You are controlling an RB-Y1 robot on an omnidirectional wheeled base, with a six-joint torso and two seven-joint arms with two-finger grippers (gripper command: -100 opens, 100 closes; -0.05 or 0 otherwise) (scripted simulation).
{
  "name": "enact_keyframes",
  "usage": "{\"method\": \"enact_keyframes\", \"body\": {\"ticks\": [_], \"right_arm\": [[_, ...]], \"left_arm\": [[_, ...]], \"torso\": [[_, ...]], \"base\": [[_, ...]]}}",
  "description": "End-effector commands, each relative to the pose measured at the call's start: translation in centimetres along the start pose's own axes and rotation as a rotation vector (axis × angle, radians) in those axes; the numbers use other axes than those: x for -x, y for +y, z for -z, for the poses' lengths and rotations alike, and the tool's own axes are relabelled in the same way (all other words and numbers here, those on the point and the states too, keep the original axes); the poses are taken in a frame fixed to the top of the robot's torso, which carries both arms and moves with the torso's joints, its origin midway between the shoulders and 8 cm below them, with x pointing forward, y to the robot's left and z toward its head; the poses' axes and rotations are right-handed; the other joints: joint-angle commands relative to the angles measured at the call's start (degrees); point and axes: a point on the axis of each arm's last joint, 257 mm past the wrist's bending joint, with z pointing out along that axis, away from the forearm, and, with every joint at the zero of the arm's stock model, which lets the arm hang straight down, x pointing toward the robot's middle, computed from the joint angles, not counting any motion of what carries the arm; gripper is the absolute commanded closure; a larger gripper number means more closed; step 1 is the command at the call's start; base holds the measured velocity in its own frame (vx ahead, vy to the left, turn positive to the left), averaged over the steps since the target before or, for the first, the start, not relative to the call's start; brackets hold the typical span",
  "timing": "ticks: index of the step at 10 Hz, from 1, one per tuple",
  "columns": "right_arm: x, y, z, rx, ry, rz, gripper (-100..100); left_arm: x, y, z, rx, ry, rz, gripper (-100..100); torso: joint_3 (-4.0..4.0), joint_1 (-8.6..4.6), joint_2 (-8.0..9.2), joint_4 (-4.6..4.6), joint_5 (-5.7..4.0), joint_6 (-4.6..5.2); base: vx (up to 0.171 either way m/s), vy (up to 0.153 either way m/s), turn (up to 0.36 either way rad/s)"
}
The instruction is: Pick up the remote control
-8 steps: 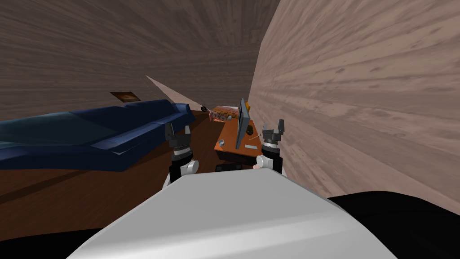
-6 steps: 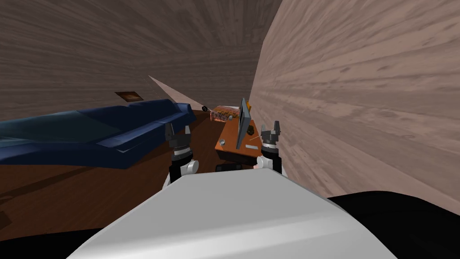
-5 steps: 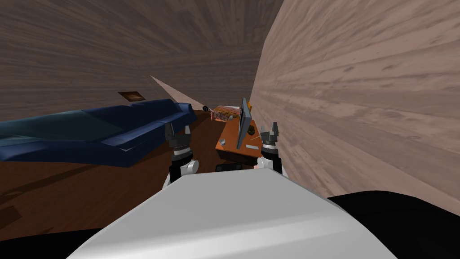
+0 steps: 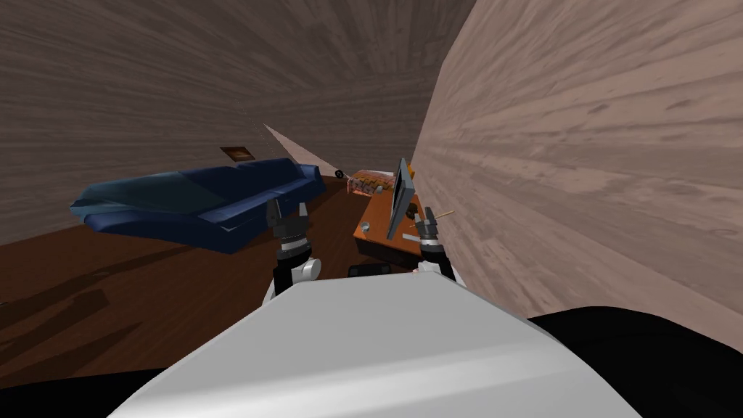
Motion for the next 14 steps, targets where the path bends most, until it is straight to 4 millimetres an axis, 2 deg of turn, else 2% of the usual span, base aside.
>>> {"method": "enact_keyframes", "body": {"ticks": [1,2,4,5,6,7,8,9,10,11,12,13,14], "right_arm": [[-0.4,-3.2,1.9,-0.087,0.045,0.033,-100],[-0.3,-3.5,2.0,-0.095,0.045,0.033,-100],[-1.0,-7.8,5.1,-0.218,0.109,0.079,-100],[-0.9,-8.4,5.4,-0.233,0.108,0.081,-100],[-1.3,-10.1,7.1,-0.286,0.143,0.104,-100],[-1.1,-10.9,7.5,-0.305,0.142,0.107,-100],[-1.3,-13.0,9.7,-0.371,0.178,0.133,-100],[-1.2,-13.3,9.9,-0.379,0.178,0.133,-100],[-1.5,-15.1,12.2,-0.440,0.216,0.160,-100],[-1.3,-15.6,12.6,-0.454,0.215,0.162,-100],[-1.3,-17.6,15.3,-0.525,0.255,0.190,-100],[-1.3,-17.8,15.5,-0.529,0.255,0.191,-100],[-1.2,-19.6,18.4,-0.599,0.297,0.220,-100]], "left_arm": [[0.0,0.0,0.0,0.000,0.000,0.000,0],[0.0,0.0,0.0,0.000,0.000,0.000,0],[0.0,0.0,0.0,0.000,0.000,0.000,0],[0.0,0.0,0.0,0.000,0.000,0.000,0],[0.0,0.0,0.0,0.000,0.000,0.000,0],[0.0,0.0,0.0,0.000,0.000,0.000,0],[0.0,0.0,0.0,0.000,0.000,0.000,0],[0.0,0.0,0.0,0.000,0.000,0.000,0],[0.0,0.0,0.0,0.000,0.000,0.000,0],[0.0,0.0,0.0,0.000,0.000,0.000,0],[0.0,0.0,0.0,0.000,0.000,0.000,0],[0.0,0.0,0.0,0.000,0.000,0.000,0],[0.0,0.0,0.0,0.000,0.000,0.000,0]], "torso": [[0.00,0.00,0.00,0.00,0.00,0.00],[0.00,0.05,0.00,0.00,0.01,-0.02],[-0.01,0.02,-0.01,0.00,0.01,0.00],[0.01,0.06,0.02,0.00,0.02,-0.01],[0.01,0.02,0.01,0.00,0.01,0.03],[0.00,0.00,-0.01,0.00,0.00,0.00],[-0.02,-0.04,-0.04,0.00,0.00,0.03],[-0.02,-0.04,-0.05,-0.01,0.00,-0.01],[-0.04,-0.06,-0.07,-0.01,0.00,0.04],[-0.04,-0.03,-0.08,-0.01,-0.01,0.00],[-0.05,-0.05,-0.09,-0.01,0.00,0.04],[-0.04,-0.04,-0.07,-0.01,0.00,0.02],[-0.04,-0.08,-0.08,-0.01,-0.01,0.03]], "base": [[-0.041,0.045,0.344],[-0.034,0.030,0.077],[-0.040,0.044,0.239],[-0.037,0.034,0.118],[-0.032,0.036,0.222],[-0.023,0.021,0.121],[-0.026,0.025,0.260],[-0.016,0.020,0.133],[-0.015,0.029,0.225],[-0.010,0.022,0.146],[-0.014,0.028,0.259],[-0.016,0.018,0.155],[-0.013,0.020,0.349]]}}
